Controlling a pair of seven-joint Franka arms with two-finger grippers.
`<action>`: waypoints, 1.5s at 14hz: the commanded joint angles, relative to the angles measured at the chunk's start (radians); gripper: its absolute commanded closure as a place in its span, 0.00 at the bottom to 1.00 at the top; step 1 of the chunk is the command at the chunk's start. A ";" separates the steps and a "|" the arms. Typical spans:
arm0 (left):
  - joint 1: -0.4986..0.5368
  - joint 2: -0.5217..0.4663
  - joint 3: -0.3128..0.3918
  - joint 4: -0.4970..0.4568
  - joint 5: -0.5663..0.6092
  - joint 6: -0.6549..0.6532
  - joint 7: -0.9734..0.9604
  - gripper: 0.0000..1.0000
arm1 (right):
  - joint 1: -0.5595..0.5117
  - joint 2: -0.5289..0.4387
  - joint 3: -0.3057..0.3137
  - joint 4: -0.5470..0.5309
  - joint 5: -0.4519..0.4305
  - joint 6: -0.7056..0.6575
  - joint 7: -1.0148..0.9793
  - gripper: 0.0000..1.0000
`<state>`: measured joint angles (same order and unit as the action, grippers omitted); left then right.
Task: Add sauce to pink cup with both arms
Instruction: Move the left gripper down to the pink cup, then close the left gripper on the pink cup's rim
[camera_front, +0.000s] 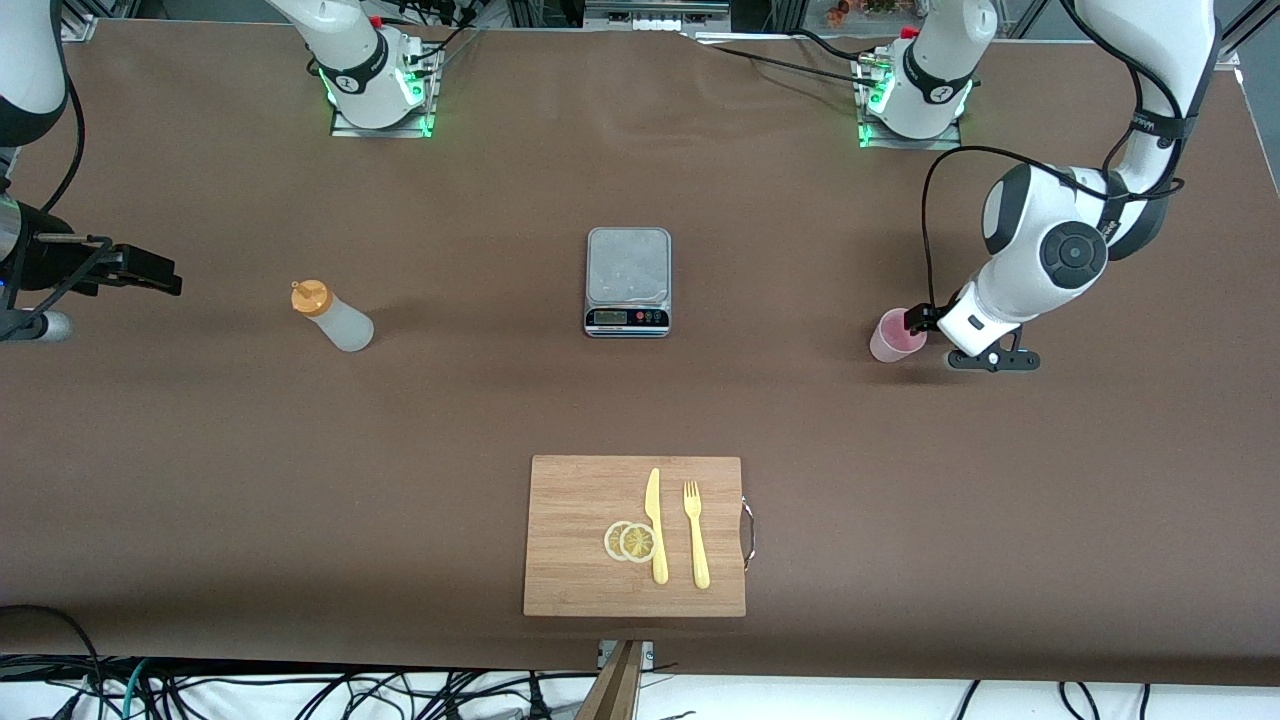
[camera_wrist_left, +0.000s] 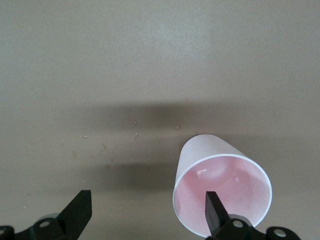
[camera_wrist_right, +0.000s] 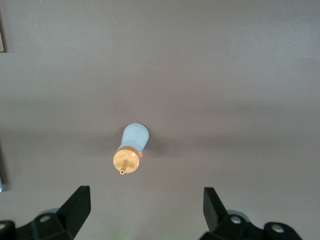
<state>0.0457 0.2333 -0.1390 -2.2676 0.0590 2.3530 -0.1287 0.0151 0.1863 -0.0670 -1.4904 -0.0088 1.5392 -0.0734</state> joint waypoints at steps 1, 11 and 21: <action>-0.004 0.023 0.001 -0.012 -0.028 0.037 0.020 0.00 | -0.006 0.001 0.003 0.015 0.003 -0.008 0.003 0.00; -0.040 0.021 -0.005 -0.006 -0.028 0.049 0.011 1.00 | -0.006 0.002 0.003 0.015 0.003 -0.008 0.003 0.00; -0.043 -0.069 -0.094 0.051 -0.162 -0.044 0.023 1.00 | -0.006 0.002 0.003 0.015 0.001 -0.008 0.003 0.00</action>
<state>0.0067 0.1888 -0.2234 -2.2246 -0.0747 2.3439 -0.1285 0.0147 0.1864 -0.0672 -1.4904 -0.0088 1.5392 -0.0734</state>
